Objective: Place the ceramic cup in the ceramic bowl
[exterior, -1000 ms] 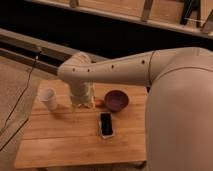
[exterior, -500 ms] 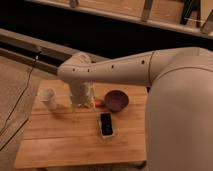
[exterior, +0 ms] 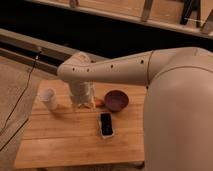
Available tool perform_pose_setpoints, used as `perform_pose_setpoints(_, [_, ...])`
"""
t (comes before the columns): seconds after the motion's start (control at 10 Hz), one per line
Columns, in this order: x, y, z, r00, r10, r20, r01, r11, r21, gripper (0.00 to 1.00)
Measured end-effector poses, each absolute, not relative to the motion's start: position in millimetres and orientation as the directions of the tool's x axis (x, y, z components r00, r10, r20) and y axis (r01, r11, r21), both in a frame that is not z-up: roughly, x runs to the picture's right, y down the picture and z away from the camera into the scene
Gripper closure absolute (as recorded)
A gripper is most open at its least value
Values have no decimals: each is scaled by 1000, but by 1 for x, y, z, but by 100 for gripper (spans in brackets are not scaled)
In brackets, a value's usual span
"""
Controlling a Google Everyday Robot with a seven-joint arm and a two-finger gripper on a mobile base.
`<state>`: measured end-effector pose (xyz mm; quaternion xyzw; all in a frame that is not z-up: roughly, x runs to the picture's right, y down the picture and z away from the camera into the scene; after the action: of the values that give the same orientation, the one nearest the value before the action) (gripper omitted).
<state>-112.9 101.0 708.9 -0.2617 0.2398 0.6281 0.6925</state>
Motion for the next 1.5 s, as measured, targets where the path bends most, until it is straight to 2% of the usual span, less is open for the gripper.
perform_pose_setpoints(0.6, [-192, 73, 743, 279, 735, -618, -960, 231, -159, 35])
perform_pose_setpoints(1.1, [-228, 31, 779, 322, 755, -571, -946, 235, -222, 35])
perform_pose_setpoints(1.5, [-262, 23, 802, 353, 746, -565, -932, 227, -283, 35])
